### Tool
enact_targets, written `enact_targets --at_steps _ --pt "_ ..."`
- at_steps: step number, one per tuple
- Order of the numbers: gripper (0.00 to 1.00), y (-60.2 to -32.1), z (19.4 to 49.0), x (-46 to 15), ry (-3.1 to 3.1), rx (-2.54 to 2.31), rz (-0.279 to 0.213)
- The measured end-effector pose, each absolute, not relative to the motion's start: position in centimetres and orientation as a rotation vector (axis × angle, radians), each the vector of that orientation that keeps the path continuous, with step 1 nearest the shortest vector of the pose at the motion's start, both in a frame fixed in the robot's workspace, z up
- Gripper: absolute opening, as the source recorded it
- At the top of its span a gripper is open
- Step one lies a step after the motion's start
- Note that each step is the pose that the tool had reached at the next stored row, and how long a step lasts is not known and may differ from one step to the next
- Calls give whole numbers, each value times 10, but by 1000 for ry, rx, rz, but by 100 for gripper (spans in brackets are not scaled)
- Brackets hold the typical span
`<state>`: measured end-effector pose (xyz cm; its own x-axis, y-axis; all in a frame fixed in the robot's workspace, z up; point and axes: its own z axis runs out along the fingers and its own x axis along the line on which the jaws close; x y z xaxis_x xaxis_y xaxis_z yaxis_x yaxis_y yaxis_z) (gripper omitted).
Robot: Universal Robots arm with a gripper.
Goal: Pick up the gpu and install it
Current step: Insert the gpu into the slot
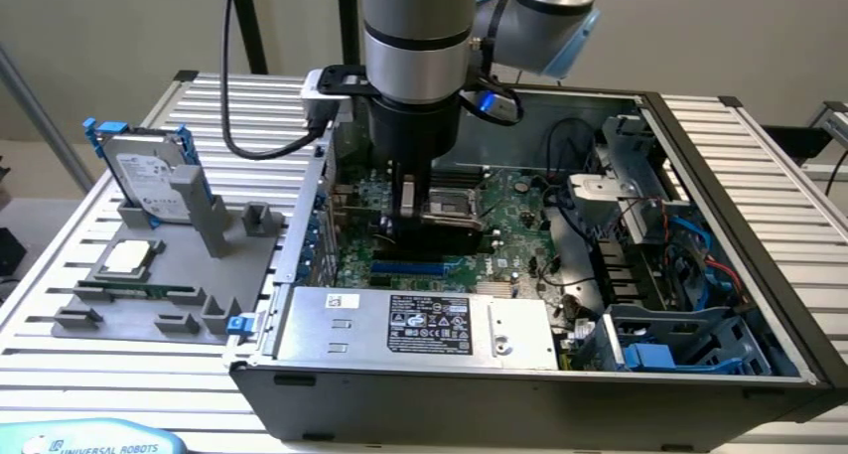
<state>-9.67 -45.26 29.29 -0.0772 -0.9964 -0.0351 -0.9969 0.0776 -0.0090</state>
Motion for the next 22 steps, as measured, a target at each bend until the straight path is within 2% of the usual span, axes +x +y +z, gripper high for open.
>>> enact_targets --at_steps 11,22 --pt "27 -453 273 -97 2295 -2098 26" --pt "27 -450 270 -97 2274 -2121 27"
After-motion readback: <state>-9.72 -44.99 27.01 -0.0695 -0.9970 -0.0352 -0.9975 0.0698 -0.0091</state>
